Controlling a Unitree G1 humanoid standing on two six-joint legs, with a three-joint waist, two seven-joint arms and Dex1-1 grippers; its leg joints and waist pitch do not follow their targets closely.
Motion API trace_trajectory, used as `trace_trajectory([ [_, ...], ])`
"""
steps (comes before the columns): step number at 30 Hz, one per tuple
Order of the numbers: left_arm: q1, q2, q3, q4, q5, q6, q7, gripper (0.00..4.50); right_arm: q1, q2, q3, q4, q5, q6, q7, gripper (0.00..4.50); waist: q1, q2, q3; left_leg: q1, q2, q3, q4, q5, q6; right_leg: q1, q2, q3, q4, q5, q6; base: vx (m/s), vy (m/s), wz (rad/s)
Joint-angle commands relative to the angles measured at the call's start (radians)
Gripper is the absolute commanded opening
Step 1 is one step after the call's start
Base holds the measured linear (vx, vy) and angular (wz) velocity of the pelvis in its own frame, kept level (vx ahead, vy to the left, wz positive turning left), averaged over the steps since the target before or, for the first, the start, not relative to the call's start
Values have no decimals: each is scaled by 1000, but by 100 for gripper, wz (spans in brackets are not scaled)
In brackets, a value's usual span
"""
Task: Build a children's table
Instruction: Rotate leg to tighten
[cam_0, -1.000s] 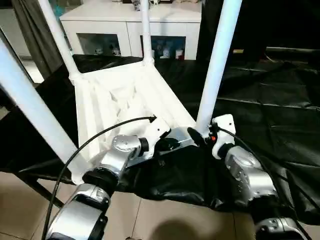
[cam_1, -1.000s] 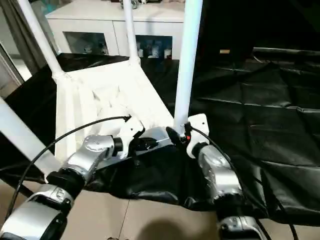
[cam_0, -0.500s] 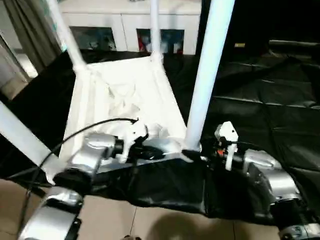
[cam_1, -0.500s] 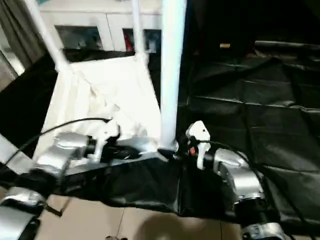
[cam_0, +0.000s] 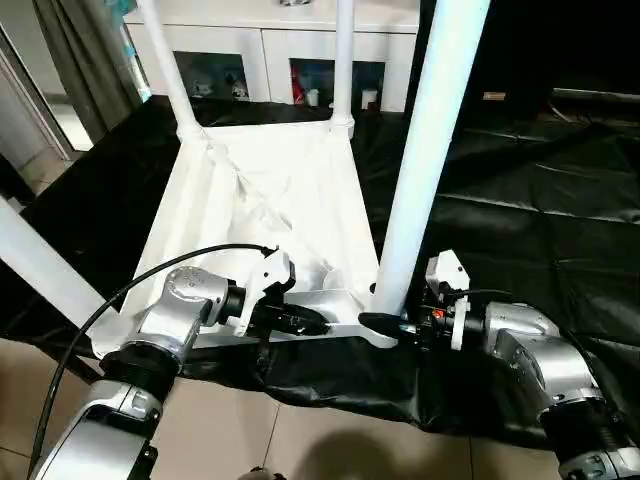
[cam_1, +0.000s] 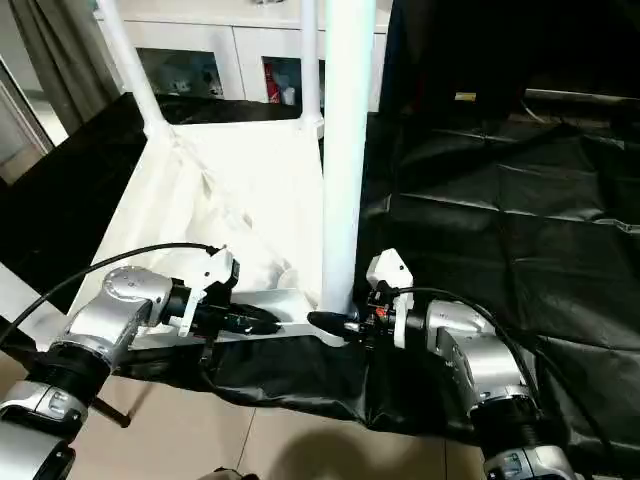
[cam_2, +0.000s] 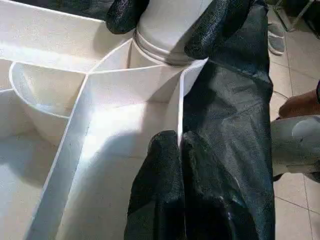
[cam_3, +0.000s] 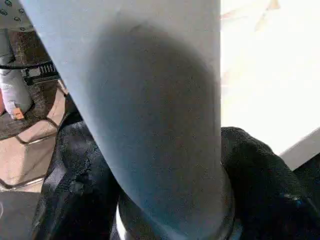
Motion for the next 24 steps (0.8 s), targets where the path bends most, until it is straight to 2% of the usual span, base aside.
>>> trace_trajectory([
  [1,0,-14,-2,-34,-26,-5,4,0,19,15,11,-11,7,25,-15,265,-2,-16,-60,32,40,-17,-74,-215,54,36,-34,21,-59,-135,-230,0,0,0],
  [3,-7,-25,0,-18,-14,-19,42,0,16,29,5,6,-8,22,-61,262,-3,-14,-60,31,39,-17,-72,-205,60,35,-34,20,-58,-118,-234,0,0,0],
  [5,-36,-66,11,38,31,-47,181,0,7,72,-7,58,-58,9,-199,261,-5,-16,-57,30,39,-17,-75,-224,54,33,-35,20,-62,-145,-231,0,0,0],
  [6,-48,-82,15,60,45,-50,233,0,3,88,-10,78,-79,9,-255,261,-9,-15,-55,34,38,-17,-77,-254,37,28,-36,21,-68,-190,-223,0,0,0],
  [7,-56,-94,19,75,51,-49,267,0,-2,101,-11,95,-94,9,-297,260,-14,-17,-52,35,36,-20,-81,-283,14,31,-37,21,-73,-248,-210,0,0,0],
  [8,-56,-94,19,75,51,-49,267,0,-2,101,-11,95,-94,9,-297,260,-17,-18,-51,35,35,-21,-84,-295,7,32,-38,21,-76,-274,-201,0,0,0],
  [9,-71,-123,25,95,55,-43,319,0,-10,132,-22,128,-114,22,-391,259,-17,-18,-48,35,36,-23,-86,-314,1,31,-39,21,-81,-315,-182,0,0,0],
  [10,-81,-146,28,109,61,-44,363,0,-15,156,-30,148,-127,31,-458,259,-20,-16,-45,38,36,-23,-89,-334,-8,25,-38,23,-86,-345,-170,0,0,0],
  [11,-84,-152,29,112,63,-44,376,0,-17,163,-31,153,-131,33,-477,258,-24,-18,-42,38,35,-24,-91,-355,-16,23,-37,23,-89,-374,-162,0,0,0],
  [12,-96,-184,33,124,65,-41,427,0,-26,195,-39,178,-151,39,-570,258,-27,-19,-40,39,33,-28,-94,-388,-29,25,-39,22,-93,-428,-145,0,0,0],
  [15,-115,-253,36,157,76,-60,525,0,-51,262,-44,214,-169,24,-666,258,-35,-21,-37,51,30,-31,-96,-447,-41,15,-39,23,-110,-520,-107,0,0,0],
  [17,-117,-268,34,162,81,-66,546,0,-56,275,-31,217,-177,12,-664,258,-37,-19,-33,57,28,-33,-97,-469,-42,10,-40,22,-118,-557,-96,0,0,0],
  [18,-117,-277,31,162,83,-67,551,0,-59,282,-19,217,-182,1,-653,258,-39,-19,-32,65,28,-34,-98,-492,-41,9,-40,19,-126,-580,-87,0,0,0],
  [19,-114,-282,24,158,85,-68,545,0,-60,288,-11,214,-177,-7,-630,258,-40,-21,-37,63,28,-36,-101,-480,-33,16,-39,19,-126,-555,-85,0,0,0],
  [20,-114,-285,22,159,86,-69,543,0,-61,290,-8,214,-174,-10,-622,313,-39,-21,-39,60,29,-36,-104,-463,-27,19,-39,20,-123,-529,-89,0,0,0],
  [21,-111,-286,16,156,86,-69,532,0,-62,294,-7,209,-157,-7,-596,327,-39,-18,-41,52,31,-36,-109,-434,-19,24,-37,22,-118,-467,-102,0,0,0],
  [24,-94,-269,7,139,82,-69,486,0,-63,277,6,182,-146,-6,-546,340,-40,-17,-42,47,31,-34,-109,-414,-8,27,-38,24,-110,-402,-130,0,0,0],
])
